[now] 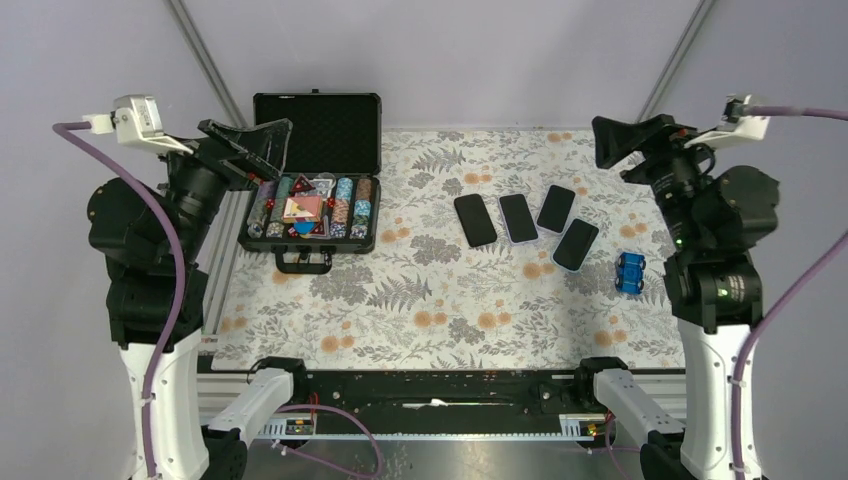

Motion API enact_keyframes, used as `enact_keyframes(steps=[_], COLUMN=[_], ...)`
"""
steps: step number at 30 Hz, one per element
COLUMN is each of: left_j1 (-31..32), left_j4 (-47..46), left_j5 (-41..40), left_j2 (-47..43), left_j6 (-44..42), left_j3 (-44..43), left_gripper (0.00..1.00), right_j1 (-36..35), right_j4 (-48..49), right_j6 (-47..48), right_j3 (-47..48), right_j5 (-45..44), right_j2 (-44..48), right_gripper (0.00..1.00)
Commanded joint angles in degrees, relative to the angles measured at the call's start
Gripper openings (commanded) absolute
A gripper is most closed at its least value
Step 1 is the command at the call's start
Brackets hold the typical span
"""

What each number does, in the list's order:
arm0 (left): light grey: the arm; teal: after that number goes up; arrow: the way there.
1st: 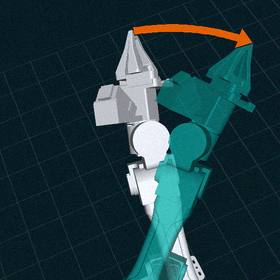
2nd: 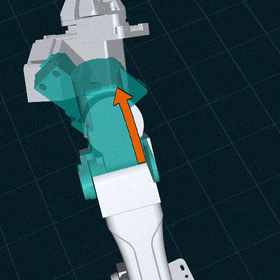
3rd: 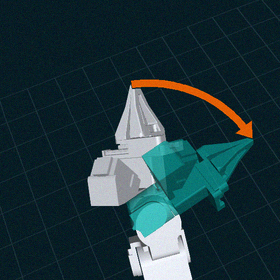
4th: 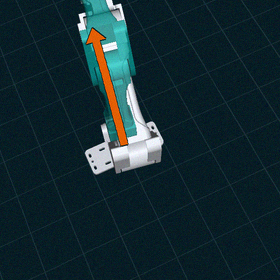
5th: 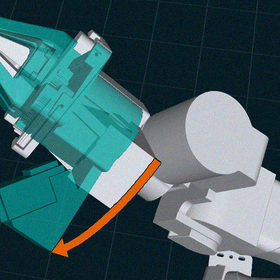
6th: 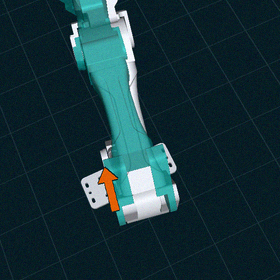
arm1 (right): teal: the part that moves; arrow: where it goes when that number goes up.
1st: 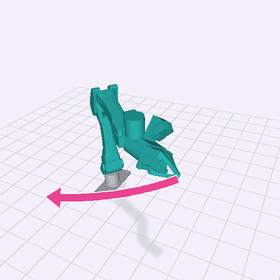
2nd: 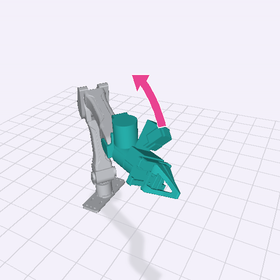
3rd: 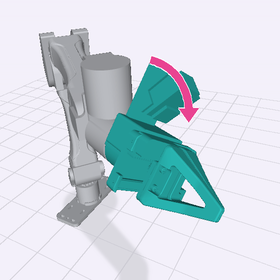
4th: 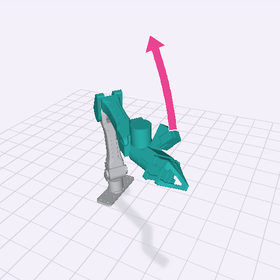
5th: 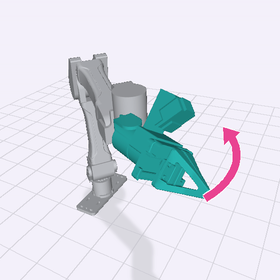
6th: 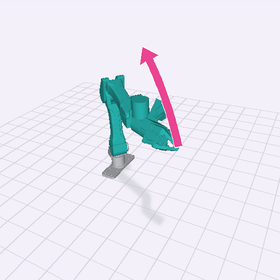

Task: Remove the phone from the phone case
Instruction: Pick up the phone at the center of the board.

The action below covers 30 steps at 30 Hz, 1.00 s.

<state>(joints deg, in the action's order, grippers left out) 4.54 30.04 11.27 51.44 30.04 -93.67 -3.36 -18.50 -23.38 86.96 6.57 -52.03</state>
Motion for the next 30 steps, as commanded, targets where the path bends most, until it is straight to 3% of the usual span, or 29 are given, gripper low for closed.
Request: enact_keyframes(steps=[1,8,12,22,30], left_j1=[-0.3,-0.4,-0.3,-0.2,-0.1], left_j4=[-4.7,-4.5,-8.6,-7.6,-7.5], left_j5=[-0.5,-5.0,0.6,12.5,13.0], left_j2=[-0.2,-0.5,-1.5,2.1,1.4], left_j6=[2.3,3.8,0.4,4.1,5.6], left_j3=[2.4,6.6,11.7,15.1,19.0], left_gripper=[0.99,0.99,0.99,0.99,0.99], right_j1=[0.2,-0.1,-1.8,-17.7,-27.4], right_j4=[4.6,6.6,5.8,2.1,0.7], right_j6=[-0.6,-0.8,-2.4,-7.1,-8.2], right_j3=[-9.0,-22.5,-28.3,-35.3,-36.7], right_j5=[-1.8,5.1,1.9,-4.8,-10.9], right_j2=[0.8,-1.7,-3.7,-14.9,-26.3], right_gripper=[0.94,1.00,1.00,1.00,1.00])
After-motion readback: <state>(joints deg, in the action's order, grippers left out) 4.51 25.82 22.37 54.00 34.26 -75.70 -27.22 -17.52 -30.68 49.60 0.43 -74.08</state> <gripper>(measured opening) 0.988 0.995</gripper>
